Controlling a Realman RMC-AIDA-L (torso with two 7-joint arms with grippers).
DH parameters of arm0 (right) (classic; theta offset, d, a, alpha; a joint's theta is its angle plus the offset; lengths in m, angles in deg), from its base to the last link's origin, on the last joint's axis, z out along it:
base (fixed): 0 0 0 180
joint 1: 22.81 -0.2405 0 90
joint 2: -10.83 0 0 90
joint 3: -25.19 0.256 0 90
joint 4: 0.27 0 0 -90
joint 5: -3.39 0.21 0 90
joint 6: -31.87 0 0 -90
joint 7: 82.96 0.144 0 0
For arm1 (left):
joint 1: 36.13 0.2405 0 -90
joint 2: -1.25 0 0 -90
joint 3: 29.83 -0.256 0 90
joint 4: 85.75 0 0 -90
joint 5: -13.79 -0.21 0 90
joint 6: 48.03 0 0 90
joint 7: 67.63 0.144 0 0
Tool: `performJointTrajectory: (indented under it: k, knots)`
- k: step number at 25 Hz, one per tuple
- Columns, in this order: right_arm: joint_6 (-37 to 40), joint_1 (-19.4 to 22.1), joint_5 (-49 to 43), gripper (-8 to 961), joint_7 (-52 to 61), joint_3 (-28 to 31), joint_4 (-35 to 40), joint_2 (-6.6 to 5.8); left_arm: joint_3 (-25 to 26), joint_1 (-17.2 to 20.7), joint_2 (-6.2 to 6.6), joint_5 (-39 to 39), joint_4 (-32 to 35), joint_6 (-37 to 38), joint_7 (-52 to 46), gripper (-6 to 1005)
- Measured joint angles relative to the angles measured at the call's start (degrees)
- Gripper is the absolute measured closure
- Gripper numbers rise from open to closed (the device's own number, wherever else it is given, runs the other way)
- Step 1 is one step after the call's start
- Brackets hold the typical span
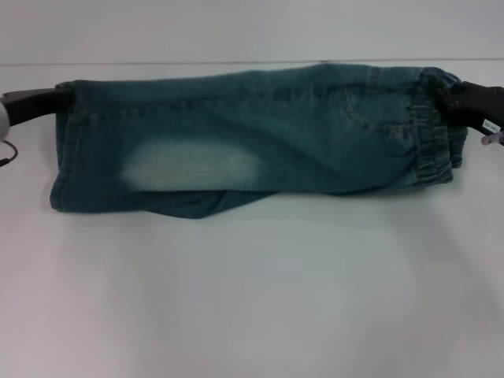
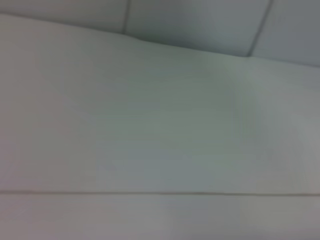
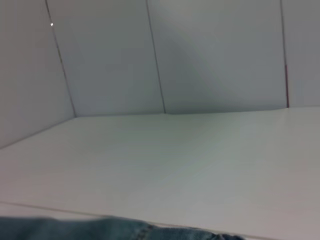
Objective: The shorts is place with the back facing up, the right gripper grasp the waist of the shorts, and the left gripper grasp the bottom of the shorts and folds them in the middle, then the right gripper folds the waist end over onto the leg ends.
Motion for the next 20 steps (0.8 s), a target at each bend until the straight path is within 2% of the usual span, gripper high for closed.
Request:
performJointTrajectory:
  k: [3, 8, 12, 16, 20]
  knots:
    - [-1.7, -0.5, 0.0, 779, 0.3, -1.1, 0.0, 0.20, -0.4, -0.2, -1.13, 0.2, 0.5, -0.7, 3.6, 862]
    - [-4.3, -1.1, 0.0, 760, 0.7, -1.8, -0.4, 0.47, -0.5, 0.4, -3.93, 1.2, 1.9, -7.3, 5.4, 794]
    - [-4.5, -0.9, -0.1, 745, 3.7, -3.7, 0.0, -0.10, -0.8, 0.9, -4.20, 1.8, 2.1, -7.7, 5.7, 720]
    - [-4.6, -0.9, -2.8, 494, 9.7, -5.4, 0.6, -1.36, -0.9, 1.2, -4.15, 2.0, 2.1, -6.8, 5.7, 646]
    - [-4.3, -1.1, -8.4, 304, 18.4, -6.5, 4.0, -2.08, -0.9, 2.2, -3.91, 3.6, 2.3, -3.3, 5.7, 484]
